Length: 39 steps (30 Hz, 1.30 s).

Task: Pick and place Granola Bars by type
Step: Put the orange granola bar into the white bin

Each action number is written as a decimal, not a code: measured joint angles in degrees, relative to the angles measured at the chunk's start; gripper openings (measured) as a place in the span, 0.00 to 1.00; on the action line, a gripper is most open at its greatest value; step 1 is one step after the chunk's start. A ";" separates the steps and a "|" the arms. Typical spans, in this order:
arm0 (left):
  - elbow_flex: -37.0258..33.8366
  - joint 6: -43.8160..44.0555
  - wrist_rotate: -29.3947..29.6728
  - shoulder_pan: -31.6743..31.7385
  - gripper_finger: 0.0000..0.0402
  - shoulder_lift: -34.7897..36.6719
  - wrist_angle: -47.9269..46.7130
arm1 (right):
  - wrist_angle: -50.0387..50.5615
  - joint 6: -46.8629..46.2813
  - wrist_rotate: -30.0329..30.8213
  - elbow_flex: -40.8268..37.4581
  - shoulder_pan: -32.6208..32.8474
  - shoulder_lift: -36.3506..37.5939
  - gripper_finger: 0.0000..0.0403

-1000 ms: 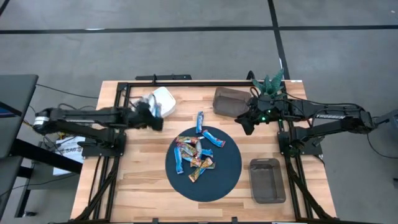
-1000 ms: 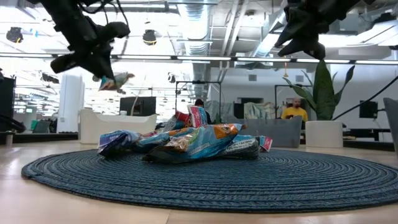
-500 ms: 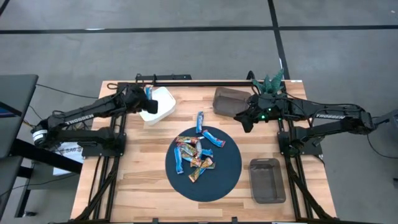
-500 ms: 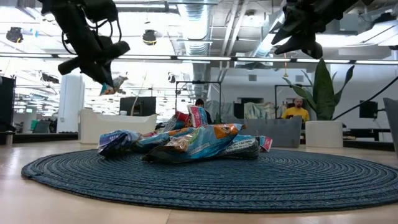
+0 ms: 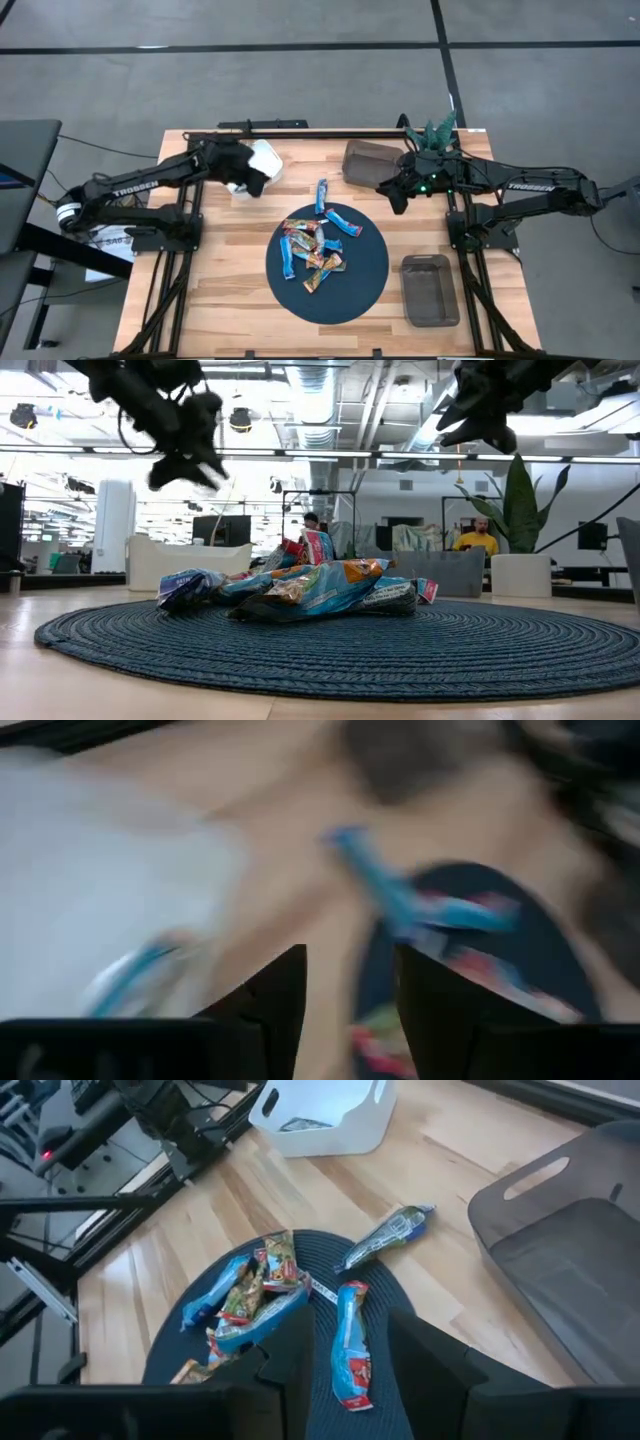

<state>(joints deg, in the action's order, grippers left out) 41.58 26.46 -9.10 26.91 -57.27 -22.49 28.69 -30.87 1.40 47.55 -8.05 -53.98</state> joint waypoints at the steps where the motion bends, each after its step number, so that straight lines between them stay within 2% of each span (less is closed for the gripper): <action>1: 0.02 -1.67 -2.01 -1.43 0.34 -0.17 2.29 | 0.11 0.61 -0.01 0.00 0.17 0.00 0.30; 4: 0.09 -4.16 -5.56 -5.87 0.31 -1.72 7.30 | 1.11 1.38 -0.03 0.00 0.91 0.00 0.30; 10: 0.09 -4.87 -7.21 -13.45 0.27 -6.80 9.39 | 1.38 4.66 -1.53 0.00 4.49 -0.09 0.30; 16: 0.15 -4.70 -11.45 -19.53 0.27 -13.62 13.66 | 2.57 5.78 -3.16 0.00 8.22 -1.57 0.30; 21: 5.13 -8.16 -11.30 -25.18 0.30 -20.20 10.70 | 2.85 5.60 -3.15 -0.04 10.73 -1.62 0.30; 26: 12.48 -16.28 -5.33 -29.33 0.33 -27.99 3.04 | 3.80 5.92 -3.01 -0.04 11.94 -1.57 0.30; 29: 16.56 -17.29 -1.91 -29.91 0.35 -32.24 -3.40 | 4.50 5.97 -3.01 -0.04 12.22 -1.57 0.30; 34: 20.81 -17.29 -4.52 -29.85 0.39 -37.45 -5.93 | 4.93 6.92 -2.98 -0.04 13.16 -1.57 0.30; 39: 21.31 -19.72 -7.64 -31.74 0.43 -40.10 -6.22 | 5.73 7.39 -2.98 -0.04 13.77 -1.57 0.30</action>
<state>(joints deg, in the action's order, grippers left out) 62.89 6.75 -16.74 -4.83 -97.37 -28.71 34.42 -23.49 -1.58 47.51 5.72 -55.55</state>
